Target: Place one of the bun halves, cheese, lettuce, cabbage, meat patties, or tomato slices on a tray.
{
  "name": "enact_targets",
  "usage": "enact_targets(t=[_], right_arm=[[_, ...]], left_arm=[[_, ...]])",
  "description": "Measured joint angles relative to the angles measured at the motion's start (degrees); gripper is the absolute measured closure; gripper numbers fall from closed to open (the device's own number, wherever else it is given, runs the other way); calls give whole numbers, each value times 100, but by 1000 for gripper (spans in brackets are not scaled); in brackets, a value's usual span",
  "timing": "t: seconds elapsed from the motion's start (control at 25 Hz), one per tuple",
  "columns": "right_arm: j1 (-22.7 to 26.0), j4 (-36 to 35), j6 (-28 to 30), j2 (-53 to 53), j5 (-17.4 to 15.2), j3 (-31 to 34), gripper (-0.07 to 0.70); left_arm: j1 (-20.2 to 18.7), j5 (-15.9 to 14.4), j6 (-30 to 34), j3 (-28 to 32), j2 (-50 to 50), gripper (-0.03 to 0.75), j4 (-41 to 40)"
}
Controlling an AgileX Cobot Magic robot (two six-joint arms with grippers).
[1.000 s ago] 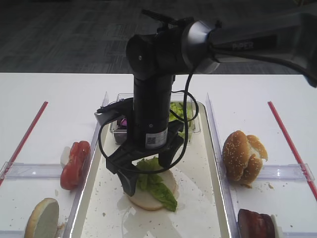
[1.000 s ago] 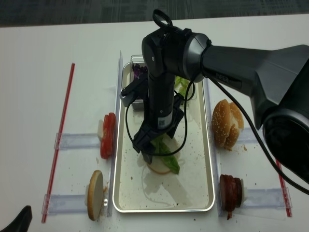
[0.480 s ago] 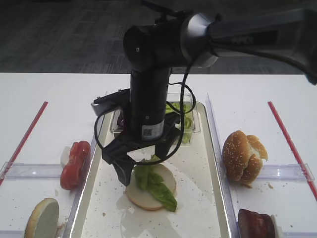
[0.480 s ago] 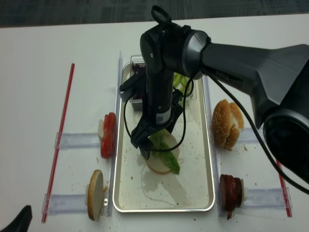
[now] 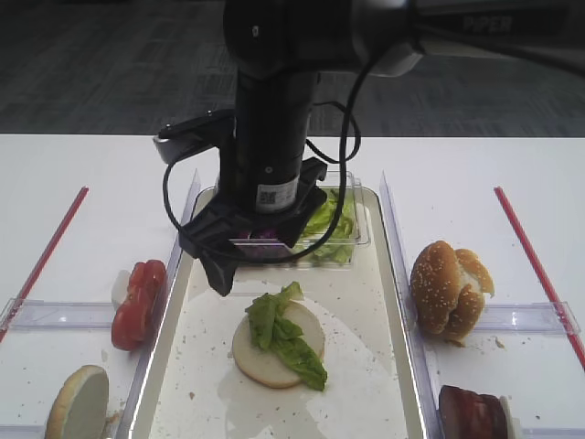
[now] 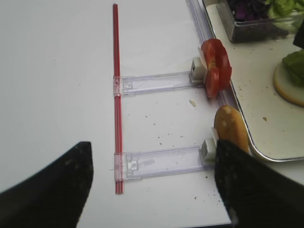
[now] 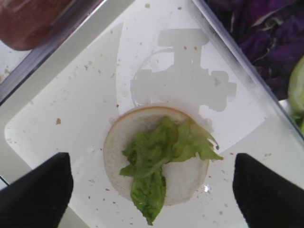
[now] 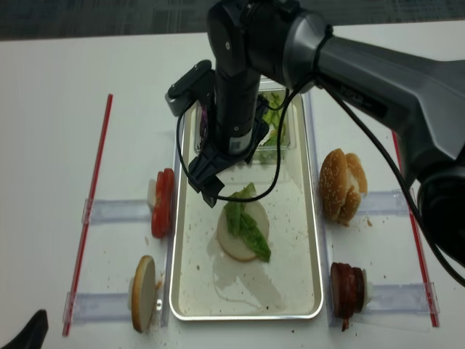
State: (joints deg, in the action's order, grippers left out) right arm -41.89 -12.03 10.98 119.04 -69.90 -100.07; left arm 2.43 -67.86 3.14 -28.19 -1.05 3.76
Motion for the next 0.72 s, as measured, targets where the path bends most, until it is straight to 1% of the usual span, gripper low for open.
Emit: enact_targets(t=[0.2,0.56,0.72], right_arm=[[0,420,10,-254,-12,0,-60],[0,528,70,-364,-24,0,-60],[0,830,48,-364,-34,0,-38]], left_arm=[[0,0,0,0,0,224,0],[0,0,0,0,0,224,0],[0,0,0,0,0,224,0]])
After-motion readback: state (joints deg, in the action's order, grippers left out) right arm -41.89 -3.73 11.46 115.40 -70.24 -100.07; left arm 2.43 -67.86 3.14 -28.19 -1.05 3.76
